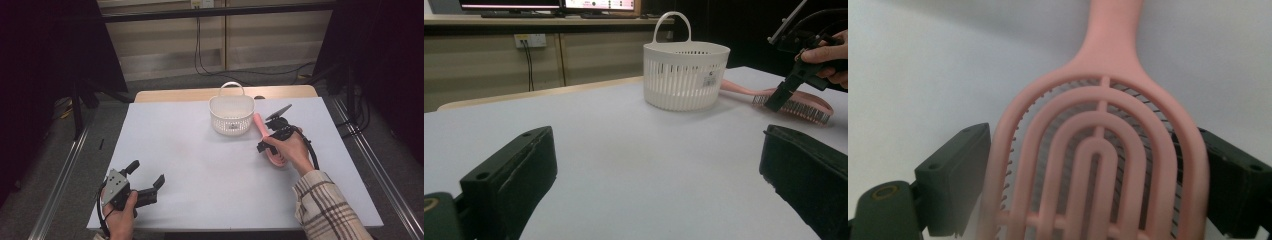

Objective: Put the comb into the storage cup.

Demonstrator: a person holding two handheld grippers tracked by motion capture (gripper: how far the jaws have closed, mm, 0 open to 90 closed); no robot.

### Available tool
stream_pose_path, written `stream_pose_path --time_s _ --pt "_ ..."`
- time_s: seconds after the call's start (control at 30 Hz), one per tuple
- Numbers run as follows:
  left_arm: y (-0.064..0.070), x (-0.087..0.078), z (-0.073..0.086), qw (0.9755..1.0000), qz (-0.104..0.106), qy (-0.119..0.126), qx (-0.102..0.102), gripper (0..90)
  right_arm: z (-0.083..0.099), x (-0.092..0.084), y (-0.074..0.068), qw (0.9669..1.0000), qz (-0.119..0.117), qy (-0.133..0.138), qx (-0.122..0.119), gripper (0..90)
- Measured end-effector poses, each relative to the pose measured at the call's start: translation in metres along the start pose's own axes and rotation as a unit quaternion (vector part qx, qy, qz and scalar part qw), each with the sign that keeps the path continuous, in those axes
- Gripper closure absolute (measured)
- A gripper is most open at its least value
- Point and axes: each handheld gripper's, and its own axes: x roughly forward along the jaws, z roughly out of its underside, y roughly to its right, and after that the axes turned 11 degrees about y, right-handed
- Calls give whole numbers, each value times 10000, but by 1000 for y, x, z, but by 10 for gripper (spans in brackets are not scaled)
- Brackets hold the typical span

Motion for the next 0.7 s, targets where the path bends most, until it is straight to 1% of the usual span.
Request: stream_pose_path --time_s 0.07,0.2,0.3,0.4,0.63,0.7 --pt "0 0 0 10000 -8 -4 34 20 0 0 0 10000 11 -3 3 118" --pt "0 0 0 10000 -6 0 10 20 0 1 0 10000 -24 7 3 118" --pt "0 0 0 10000 4 -7 22 20 0 3 1 10000 -27 -42 18 118" --pt "0 0 0 10000 2 11 -9 20 -1 4 0 10000 -7 -40 -23 115" --pt "0 0 0 10000 7 -1 15 20 -1 4 -2 10000 43 -86 -10 111" --pt "0 0 0 10000 6 -5 14 20 -1 4 -2 9999 98 -80 -8 143"
